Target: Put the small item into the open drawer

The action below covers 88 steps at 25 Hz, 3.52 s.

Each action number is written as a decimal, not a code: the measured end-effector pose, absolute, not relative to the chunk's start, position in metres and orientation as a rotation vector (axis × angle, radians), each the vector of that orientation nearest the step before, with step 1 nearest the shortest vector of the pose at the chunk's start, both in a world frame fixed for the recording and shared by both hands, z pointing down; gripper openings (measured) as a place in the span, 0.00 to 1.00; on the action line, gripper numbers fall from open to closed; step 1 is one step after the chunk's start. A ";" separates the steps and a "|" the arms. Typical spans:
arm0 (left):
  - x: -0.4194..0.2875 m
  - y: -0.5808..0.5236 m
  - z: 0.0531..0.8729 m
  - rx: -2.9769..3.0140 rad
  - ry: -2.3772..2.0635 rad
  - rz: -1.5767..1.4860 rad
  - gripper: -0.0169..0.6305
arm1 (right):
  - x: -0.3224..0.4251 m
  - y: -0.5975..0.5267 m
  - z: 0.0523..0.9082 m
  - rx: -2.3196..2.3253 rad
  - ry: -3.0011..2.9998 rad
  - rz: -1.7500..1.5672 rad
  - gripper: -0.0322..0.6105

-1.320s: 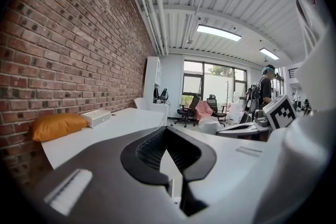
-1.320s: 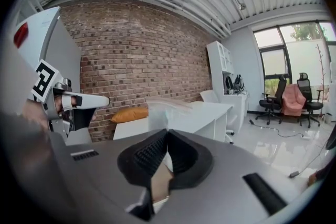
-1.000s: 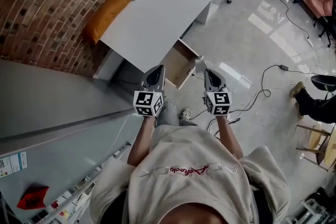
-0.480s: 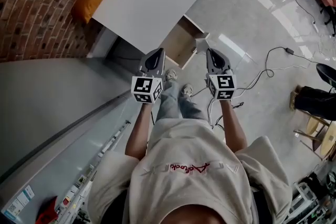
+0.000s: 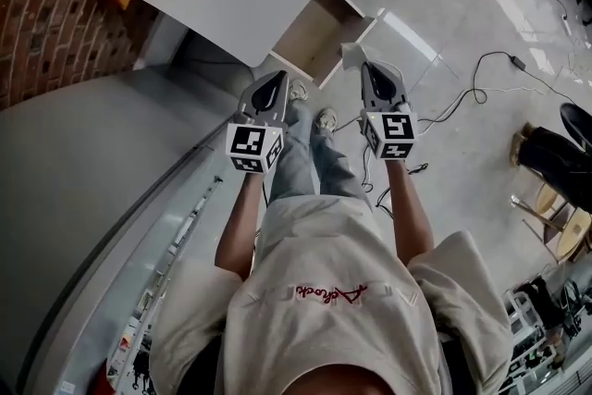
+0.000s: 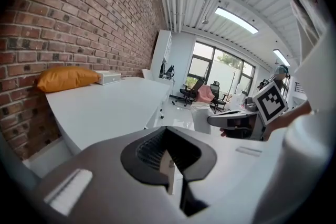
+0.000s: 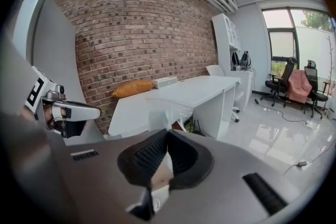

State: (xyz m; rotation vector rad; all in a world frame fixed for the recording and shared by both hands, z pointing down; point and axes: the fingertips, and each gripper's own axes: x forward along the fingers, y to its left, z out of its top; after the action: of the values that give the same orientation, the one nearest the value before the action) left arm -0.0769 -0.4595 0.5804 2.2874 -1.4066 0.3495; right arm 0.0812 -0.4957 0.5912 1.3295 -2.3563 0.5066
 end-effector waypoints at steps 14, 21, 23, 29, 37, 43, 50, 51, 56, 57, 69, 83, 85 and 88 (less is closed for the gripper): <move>-0.072 -0.415 0.689 2.122 -1.316 0.397 0.04 | 0.074 -0.472 0.692 1.198 -2.273 0.600 0.07; -0.072 -0.416 0.734 2.094 -1.311 0.397 0.04 | 0.067 -0.467 0.730 1.157 -2.269 0.644 0.07; -0.072 -0.417 0.744 2.091 -1.311 0.397 0.04 | 0.064 -0.464 0.737 1.148 -2.275 0.649 0.07; -0.073 -0.426 0.770 2.085 -1.318 0.390 0.04 | 0.056 -0.461 0.756 1.135 -2.321 0.657 0.07; -0.076 -0.453 0.791 2.078 -1.341 0.335 0.04 | 0.040 -0.478 0.779 1.090 -2.353 0.640 0.07; -0.078 -0.459 0.798 2.082 -1.325 0.321 0.04 | 0.028 -0.502 0.783 1.053 -2.381 0.585 0.07; -0.087 -0.466 0.800 2.072 -1.339 0.305 0.04 | 0.009 -0.545 0.790 0.943 -2.403 0.477 0.07; -0.087 -0.467 0.801 2.069 -1.340 0.300 0.04 | 0.007 -0.551 0.791 0.927 -2.406 0.460 0.07; -0.087 -0.469 0.805 2.072 -1.336 0.300 0.04 | -0.001 -0.581 0.798 0.833 -2.398 0.344 0.07; -0.086 -0.470 0.805 2.073 -1.336 0.299 0.04 | -0.003 -0.587 0.799 0.805 -2.394 0.319 0.07; -0.086 -0.467 0.810 2.066 -1.325 0.290 0.04 | -0.031 -0.608 0.850 0.291 -2.186 -0.142 0.07; -0.088 -0.465 0.813 2.051 -1.323 0.301 0.04 | -0.040 -0.591 0.925 0.002 -1.946 -0.275 0.07; -0.088 -0.465 0.813 2.051 -1.323 0.301 0.04 | -0.041 -0.593 0.930 -0.002 -1.932 -0.281 0.07; -0.087 -0.468 0.814 2.054 -1.323 0.301 0.04 | -0.043 -0.598 0.934 -0.010 -1.918 -0.292 0.07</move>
State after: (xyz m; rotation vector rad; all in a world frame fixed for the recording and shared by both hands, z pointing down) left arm -0.0867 -0.4681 0.8136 2.0537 -1.3232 0.3008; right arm -0.0430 -0.5982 0.9342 -0.0098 -1.9179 -0.2924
